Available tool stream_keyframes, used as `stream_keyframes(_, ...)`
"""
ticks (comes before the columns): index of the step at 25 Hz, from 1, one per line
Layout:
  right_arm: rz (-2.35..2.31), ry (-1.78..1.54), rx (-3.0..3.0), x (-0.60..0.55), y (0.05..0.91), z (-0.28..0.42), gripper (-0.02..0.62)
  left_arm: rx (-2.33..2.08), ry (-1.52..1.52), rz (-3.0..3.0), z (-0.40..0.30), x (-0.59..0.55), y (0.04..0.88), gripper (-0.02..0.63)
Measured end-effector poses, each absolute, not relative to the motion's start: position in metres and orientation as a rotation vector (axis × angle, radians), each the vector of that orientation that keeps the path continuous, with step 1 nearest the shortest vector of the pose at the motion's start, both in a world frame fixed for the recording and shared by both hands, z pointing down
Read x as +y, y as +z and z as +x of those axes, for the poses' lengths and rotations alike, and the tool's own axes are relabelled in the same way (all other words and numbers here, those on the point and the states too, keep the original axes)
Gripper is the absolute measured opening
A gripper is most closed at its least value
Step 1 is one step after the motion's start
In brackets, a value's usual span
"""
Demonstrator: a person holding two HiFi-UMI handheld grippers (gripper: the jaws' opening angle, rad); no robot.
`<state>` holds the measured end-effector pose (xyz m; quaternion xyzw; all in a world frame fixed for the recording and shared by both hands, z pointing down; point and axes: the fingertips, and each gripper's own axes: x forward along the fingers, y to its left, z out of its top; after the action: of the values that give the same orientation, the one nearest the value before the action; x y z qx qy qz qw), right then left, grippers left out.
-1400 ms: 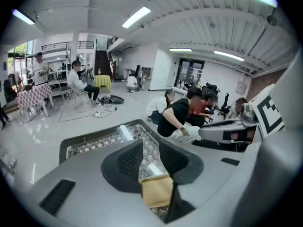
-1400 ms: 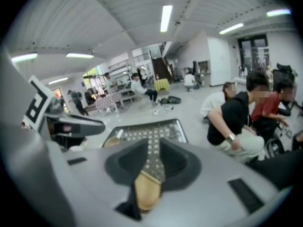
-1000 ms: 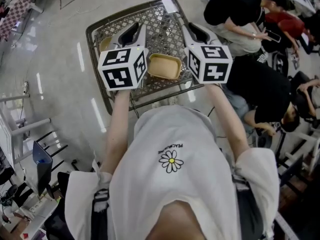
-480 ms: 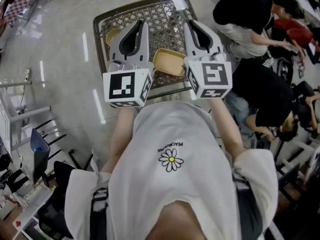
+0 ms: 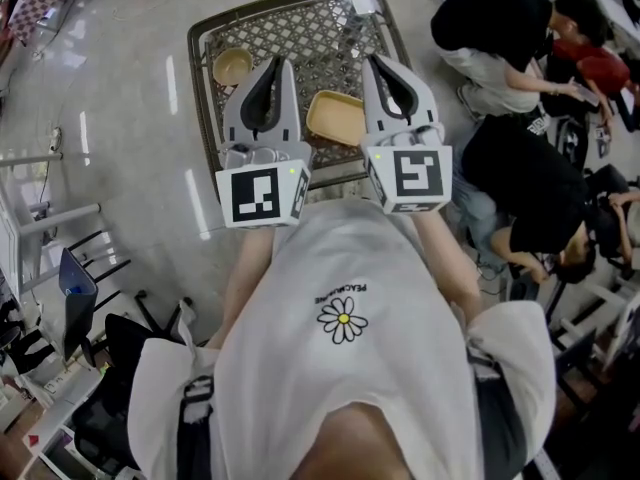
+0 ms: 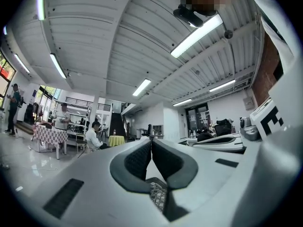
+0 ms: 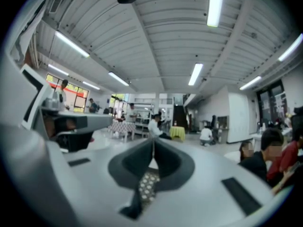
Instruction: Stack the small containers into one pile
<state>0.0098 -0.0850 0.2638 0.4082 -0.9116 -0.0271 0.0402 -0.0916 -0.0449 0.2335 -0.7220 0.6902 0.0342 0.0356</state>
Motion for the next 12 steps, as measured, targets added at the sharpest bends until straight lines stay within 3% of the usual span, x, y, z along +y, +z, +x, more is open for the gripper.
stream_keyframes(12,1.24,-0.104,-2.784,-0.074,0.2659,0.0108,0.032,2.135,0.097,-2.204,-0.0929,-0.0411,0.2334,0.028)
